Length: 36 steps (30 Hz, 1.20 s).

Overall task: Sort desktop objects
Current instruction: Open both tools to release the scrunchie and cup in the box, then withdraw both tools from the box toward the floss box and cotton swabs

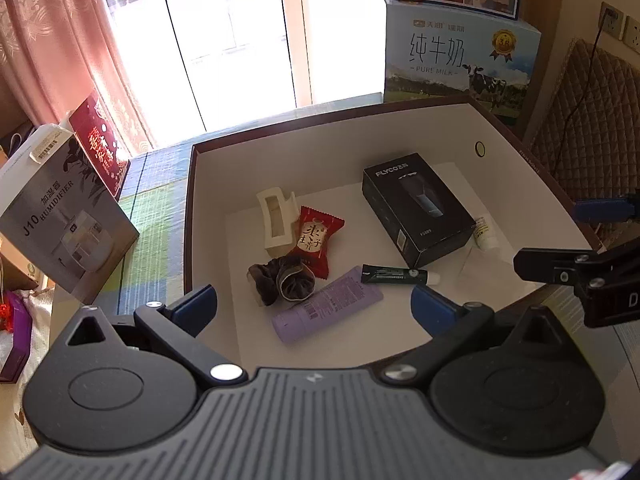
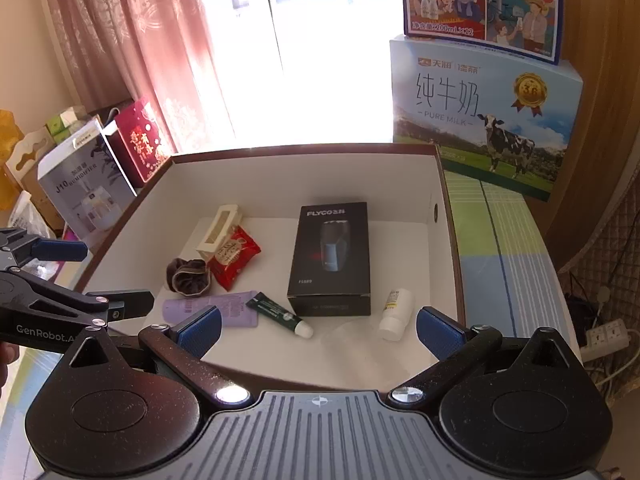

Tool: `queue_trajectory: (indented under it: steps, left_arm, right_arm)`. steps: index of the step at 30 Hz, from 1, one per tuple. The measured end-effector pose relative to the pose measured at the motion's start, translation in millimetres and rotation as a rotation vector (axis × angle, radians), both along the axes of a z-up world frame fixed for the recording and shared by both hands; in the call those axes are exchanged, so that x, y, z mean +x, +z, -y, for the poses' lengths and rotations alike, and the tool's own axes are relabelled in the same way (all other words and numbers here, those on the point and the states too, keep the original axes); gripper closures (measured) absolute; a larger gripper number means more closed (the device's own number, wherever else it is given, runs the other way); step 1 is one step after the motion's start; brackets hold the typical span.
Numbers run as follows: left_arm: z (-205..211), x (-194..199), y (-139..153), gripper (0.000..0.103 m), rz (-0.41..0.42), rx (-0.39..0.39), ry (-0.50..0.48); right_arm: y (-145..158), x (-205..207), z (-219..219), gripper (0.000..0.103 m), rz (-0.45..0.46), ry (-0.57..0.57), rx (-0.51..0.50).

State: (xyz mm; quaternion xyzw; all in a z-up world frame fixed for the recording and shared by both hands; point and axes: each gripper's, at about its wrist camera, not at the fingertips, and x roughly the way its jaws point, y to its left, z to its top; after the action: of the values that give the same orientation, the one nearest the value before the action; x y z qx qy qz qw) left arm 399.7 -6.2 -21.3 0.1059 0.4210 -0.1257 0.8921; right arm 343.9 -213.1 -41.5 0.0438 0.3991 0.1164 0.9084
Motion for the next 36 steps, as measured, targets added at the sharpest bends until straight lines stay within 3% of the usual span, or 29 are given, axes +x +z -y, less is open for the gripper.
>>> queue_trajectory:
  steps: [14, 36]
  left_arm:
    - [-7, -50, 17, 0.001, -0.014, -0.034, 0.041]
    - [-24, -133, 26, 0.001, -0.024, -0.07, 0.109]
  right_arm:
    - [22, -46, -1, 0.002, 0.038, 0.012, 0.053]
    - [27, -128, -6, 0.002, 0.032, 0.062, 0.081]
